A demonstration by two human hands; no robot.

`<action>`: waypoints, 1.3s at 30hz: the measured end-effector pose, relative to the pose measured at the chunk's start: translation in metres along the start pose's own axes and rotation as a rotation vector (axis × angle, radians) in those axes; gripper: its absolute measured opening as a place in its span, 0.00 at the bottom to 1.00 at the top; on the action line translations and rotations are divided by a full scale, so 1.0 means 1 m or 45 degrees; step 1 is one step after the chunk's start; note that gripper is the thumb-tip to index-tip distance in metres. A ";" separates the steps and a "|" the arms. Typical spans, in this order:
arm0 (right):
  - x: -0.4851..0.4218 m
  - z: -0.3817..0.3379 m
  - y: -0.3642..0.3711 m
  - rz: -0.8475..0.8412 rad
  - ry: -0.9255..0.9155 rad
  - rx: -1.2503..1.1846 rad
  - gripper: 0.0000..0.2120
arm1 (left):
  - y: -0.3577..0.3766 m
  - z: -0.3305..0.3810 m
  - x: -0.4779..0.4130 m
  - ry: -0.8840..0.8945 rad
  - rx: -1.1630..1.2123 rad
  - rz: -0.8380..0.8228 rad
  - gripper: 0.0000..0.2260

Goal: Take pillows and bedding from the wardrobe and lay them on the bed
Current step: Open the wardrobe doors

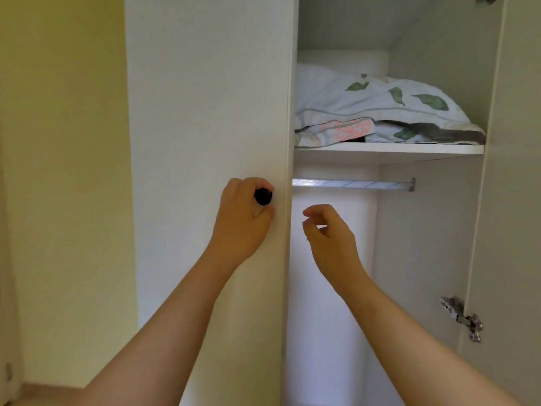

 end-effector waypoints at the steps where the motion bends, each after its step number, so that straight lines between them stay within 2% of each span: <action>1: 0.004 -0.005 0.006 -0.046 -0.033 -0.018 0.08 | -0.010 0.004 0.008 -0.012 0.051 0.001 0.11; 4: 0.017 -0.021 0.024 -0.181 -0.083 -0.117 0.09 | -0.041 0.012 0.032 -0.048 0.245 -0.008 0.15; 7: 0.032 -0.036 0.040 -0.280 -0.108 -0.231 0.13 | -0.069 0.016 0.052 -0.097 0.420 0.011 0.12; 12: 0.056 -0.054 0.070 -0.413 -0.135 -0.335 0.16 | -0.110 0.015 0.081 -0.126 0.476 0.103 0.13; 17: 0.061 -0.080 0.111 -0.538 -0.204 -0.380 0.17 | -0.147 0.008 0.105 -0.158 0.384 0.156 0.23; 23: 0.060 -0.109 0.167 -0.647 -0.277 -0.462 0.15 | -0.190 -0.005 0.123 -0.224 0.345 0.291 0.21; 27: 0.056 -0.124 0.201 -0.709 -0.313 -0.507 0.15 | -0.212 -0.010 0.136 -0.308 0.231 0.261 0.22; 31: 0.051 -0.135 0.234 -0.732 -0.311 -0.556 0.15 | -0.230 -0.019 0.144 -0.319 0.267 0.340 0.20; 36: 0.043 -0.143 0.262 -0.782 -0.314 -0.607 0.19 | -0.251 -0.033 0.149 -0.379 -0.024 0.446 0.24; 39: 0.037 -0.146 0.270 -0.778 -0.323 -0.623 0.17 | -0.258 -0.036 0.149 -0.440 -0.227 0.509 0.26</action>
Point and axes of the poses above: each hand's wrist, its own x-axis away from the middle knuckle, its own y-axis out of the palm, z = x × y, the point moved 2 cm from there along -x, towards the middle knuckle, and after that the axes turned 11 degrees about -z, right-handed, at the moved point
